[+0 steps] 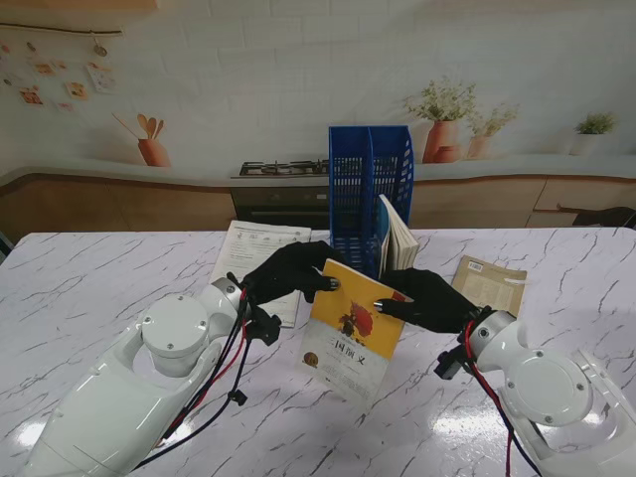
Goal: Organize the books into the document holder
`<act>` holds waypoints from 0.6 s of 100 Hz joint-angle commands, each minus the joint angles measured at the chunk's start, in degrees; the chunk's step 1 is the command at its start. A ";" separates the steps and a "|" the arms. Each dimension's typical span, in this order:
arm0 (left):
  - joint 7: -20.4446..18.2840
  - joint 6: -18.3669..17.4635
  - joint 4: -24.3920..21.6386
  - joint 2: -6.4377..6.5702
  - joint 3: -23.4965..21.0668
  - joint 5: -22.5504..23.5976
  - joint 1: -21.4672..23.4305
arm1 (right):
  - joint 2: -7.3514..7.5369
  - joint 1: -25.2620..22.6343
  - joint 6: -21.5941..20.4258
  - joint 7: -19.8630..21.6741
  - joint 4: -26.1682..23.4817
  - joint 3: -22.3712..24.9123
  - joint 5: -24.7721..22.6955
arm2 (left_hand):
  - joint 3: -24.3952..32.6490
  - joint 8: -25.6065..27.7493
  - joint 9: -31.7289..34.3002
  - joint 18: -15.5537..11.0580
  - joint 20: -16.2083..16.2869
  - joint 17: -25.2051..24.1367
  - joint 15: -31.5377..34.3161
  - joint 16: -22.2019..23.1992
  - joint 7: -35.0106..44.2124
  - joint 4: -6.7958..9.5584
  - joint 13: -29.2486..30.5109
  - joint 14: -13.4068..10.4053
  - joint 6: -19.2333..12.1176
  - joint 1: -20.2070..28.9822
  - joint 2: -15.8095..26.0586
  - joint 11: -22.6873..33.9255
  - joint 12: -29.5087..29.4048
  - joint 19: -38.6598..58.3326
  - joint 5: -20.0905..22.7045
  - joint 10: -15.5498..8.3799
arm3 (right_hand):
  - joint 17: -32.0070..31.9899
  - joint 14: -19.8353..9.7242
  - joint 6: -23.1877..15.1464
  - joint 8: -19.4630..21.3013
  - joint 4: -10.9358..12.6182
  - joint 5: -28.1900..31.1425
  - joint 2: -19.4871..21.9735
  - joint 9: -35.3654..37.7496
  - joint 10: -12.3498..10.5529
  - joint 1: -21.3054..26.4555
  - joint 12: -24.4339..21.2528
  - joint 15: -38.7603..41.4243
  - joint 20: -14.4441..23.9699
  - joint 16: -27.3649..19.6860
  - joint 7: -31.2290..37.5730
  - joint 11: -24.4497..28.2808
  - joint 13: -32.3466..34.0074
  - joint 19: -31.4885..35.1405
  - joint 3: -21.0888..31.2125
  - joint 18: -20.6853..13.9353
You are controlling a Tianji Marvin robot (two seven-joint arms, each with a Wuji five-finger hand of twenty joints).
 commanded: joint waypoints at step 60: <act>-0.95 1.34 -3.59 1.04 -6.54 5.13 5.67 | -3.43 -1.79 10.26 -11.37 -10.61 5.00 -2.03 | -4.14 -3.01 -9.60 3.47 -0.01 -16.58 -13.39 -5.45 -12.15 2.63 -12.87 1.72 0.04 -6.06 5.76 -2.21 -9.19 -14.77 0.27 0.00 | 3.19 -6.39 -25.79 7.36 3.10 7.77 9.90 2.00 -9.19 12.53 2.33 2.41 2.29 1.84 27.70 6.55 3.68 10.19 11.05 -33.03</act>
